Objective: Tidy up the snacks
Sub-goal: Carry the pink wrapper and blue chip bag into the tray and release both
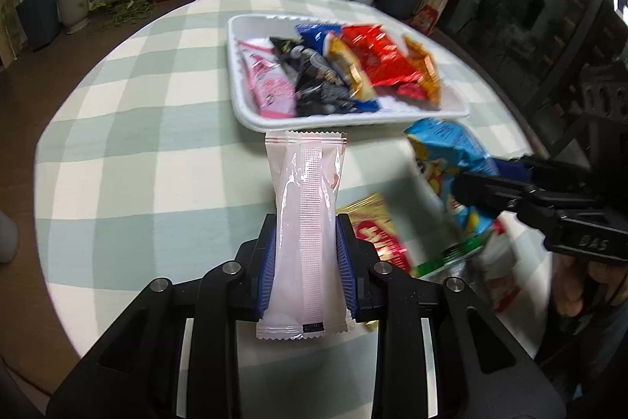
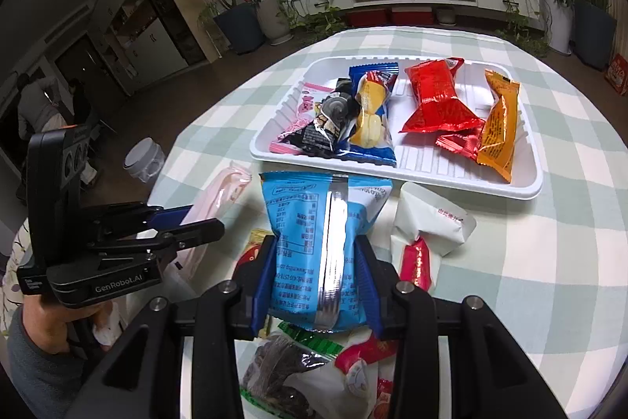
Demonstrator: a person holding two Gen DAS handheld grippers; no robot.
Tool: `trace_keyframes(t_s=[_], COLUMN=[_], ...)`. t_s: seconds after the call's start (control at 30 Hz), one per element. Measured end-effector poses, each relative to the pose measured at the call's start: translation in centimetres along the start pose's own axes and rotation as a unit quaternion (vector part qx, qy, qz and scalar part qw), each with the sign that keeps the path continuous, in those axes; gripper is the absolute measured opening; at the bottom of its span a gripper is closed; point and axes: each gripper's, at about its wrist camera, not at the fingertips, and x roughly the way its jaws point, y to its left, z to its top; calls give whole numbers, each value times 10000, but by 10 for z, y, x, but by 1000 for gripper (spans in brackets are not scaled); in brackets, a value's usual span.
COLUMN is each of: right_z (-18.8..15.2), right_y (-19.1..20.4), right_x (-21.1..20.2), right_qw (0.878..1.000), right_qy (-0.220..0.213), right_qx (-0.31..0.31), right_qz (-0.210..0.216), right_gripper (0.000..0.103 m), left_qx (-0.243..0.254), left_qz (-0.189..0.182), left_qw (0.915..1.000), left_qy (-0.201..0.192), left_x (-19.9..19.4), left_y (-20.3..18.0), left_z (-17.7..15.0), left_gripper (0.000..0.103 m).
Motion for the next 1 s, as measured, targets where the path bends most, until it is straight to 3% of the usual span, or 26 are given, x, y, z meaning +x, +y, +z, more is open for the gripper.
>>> trace_keyframes(t_s=[0.17, 0.3, 0.47, 0.63, 0.83, 1.0], right_z=[4, 13, 31, 63, 122, 150], right_y=[-15, -40, -80, -113, -111, -67], right_x=[-14, -32, -68, -106, -92, -36], right_qw=[9992, 9964, 9849, 9642, 9676, 9820], right_qy=[-127, -414, -1093, -1895, -1950, -1564], right_qx=[334, 735, 1299, 1703, 1242, 488], right_qz=[189, 64, -340, -741, -1018, -940], right_gripper=[41, 41, 41, 41, 41, 41], left_qx=[-280, -684, -766, -570, -626, -813], left_qz=[-485, -944, -954, -937, -872, -680], left_qw=[9981, 9912, 9856, 9840, 9867, 9893], left_qy=[-275, -620, -1163, -1404, -1219, -1002], left_x=[-13, -26, -43, -37, 9, 44], left_y=[-4, 0, -3, -12, -7, 8], left_z=[6, 23, 71, 125, 151, 152], left_gripper=[26, 26, 26, 26, 26, 26])
